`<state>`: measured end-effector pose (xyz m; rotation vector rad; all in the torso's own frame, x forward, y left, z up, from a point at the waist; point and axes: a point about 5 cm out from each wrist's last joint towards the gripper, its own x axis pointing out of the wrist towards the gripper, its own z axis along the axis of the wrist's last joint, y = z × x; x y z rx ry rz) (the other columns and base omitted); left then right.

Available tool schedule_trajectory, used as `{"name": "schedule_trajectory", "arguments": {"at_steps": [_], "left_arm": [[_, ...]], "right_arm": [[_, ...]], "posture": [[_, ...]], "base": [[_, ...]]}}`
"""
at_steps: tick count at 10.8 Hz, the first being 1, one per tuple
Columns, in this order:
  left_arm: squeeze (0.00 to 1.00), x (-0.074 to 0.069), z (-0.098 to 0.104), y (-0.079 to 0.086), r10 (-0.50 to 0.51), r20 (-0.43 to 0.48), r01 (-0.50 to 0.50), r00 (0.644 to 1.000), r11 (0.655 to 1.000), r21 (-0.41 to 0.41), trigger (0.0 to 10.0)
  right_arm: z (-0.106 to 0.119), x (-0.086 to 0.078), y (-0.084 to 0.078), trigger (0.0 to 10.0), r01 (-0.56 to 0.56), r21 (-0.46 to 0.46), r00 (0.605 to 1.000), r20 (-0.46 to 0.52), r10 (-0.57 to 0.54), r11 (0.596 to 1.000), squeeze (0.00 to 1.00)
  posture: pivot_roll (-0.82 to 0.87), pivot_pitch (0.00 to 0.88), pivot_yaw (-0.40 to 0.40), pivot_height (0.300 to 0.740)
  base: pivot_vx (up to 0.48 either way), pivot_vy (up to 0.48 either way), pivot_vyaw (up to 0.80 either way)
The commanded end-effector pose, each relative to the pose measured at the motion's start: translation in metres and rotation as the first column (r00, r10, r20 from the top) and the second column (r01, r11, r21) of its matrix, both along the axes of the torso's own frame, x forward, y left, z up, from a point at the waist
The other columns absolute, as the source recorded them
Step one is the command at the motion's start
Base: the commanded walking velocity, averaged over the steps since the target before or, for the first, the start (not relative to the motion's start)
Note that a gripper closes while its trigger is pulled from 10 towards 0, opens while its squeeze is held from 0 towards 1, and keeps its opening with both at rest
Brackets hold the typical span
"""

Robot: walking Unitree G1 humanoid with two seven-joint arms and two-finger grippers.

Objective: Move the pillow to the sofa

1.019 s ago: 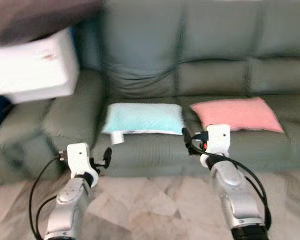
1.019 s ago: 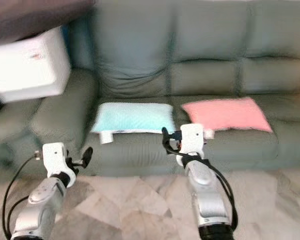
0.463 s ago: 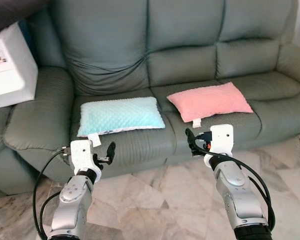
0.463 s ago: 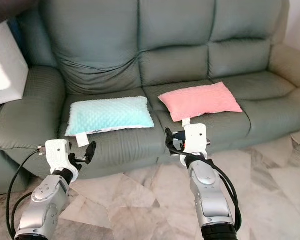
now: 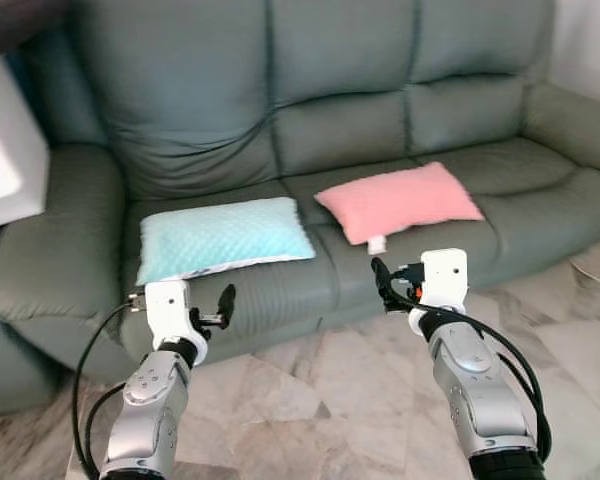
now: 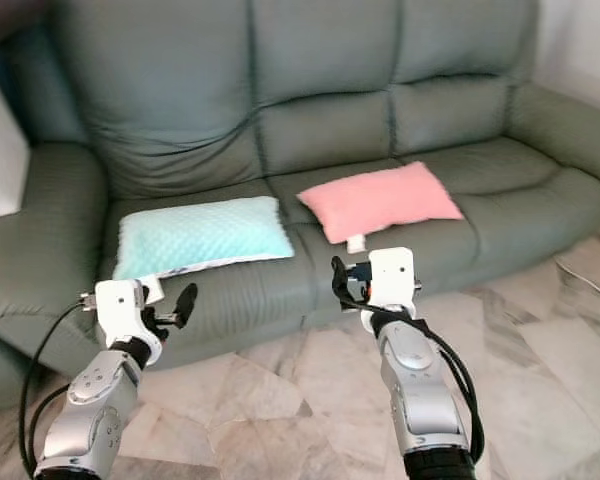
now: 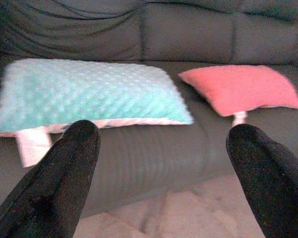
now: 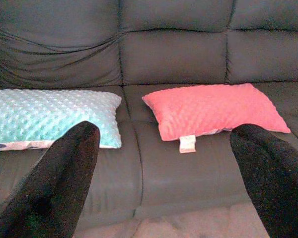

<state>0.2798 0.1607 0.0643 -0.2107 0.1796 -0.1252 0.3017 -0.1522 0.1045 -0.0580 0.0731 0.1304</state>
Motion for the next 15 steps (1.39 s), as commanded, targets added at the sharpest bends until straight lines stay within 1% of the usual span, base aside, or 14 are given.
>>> {"name": "schedule_trajectory", "arguments": {"at_steps": [1,2,6,7,8,15], "left_arm": [[0.0,-0.0011,-0.0002,0.0001,-0.005,0.0,0.005,1.0,1.0,-0.009,10.0],[0.0,-0.0018,-0.0009,-0.0005,-0.017,-0.003,0.017,1.0,1.0,-0.005,10.0],[0.0,-0.0046,-0.0011,-0.0018,-0.026,-0.003,0.026,1.0,0.999,-0.034,10.0],[0.0,-0.0047,-0.0013,-0.0026,-0.031,-0.004,0.03,1.0,0.999,-0.035,10.0],[0.0,-0.0046,-0.0014,-0.0029,-0.033,-0.005,0.033,0.999,0.999,-0.035,10.0],[0.0,-0.0043,-0.0017,-0.0053,-0.057,-0.011,0.057,0.998,0.997,-0.044,10.0]], "right_arm": [[0.0005,-0.0002,-0.0004,10.0,0.002,0.005,1.0,-0.006,-0.002,1.0,0.0],[0.0003,-0.0004,-0.0005,10.0,0.001,0.005,1.0,-0.007,-0.001,1.0,0.0],[-0.0008,-0.0016,0.0001,10.0,-0.002,0.012,1.0,-0.013,0.002,1.0,0.0],[0.0018,-0.0026,0.0017,10.0,-0.017,0.014,1.0,0.01,0.017,1.0,0.0],[-0.0007,-0.0032,0.0014,10.0,-0.012,0.009,1.0,-0.012,0.013,1.0,0.0],[-0.0011,-0.0025,-0.0002,10.0,-0.004,0.02,1.0,-0.024,0.005,1.0,0.0]], "posture": [[-0.2,0.037,-0.008,0.74],[-0.2,0.04,-0.009,0.74],[-0.2,0.046,-0.01,0.74],[-0.2,0.047,-0.01,0.74],[-0.2,0.047,-0.01,0.74],[-0.2,0.053,-0.005,0.74]], "base": [[0.0,0.0,-0.8],[0.0,0.0,-0.8],[0.0,0.0,-0.79],[0.0,0.0,0.0],[0.0,0.0,0.0],[0.0,0.0,-0.8]]}}
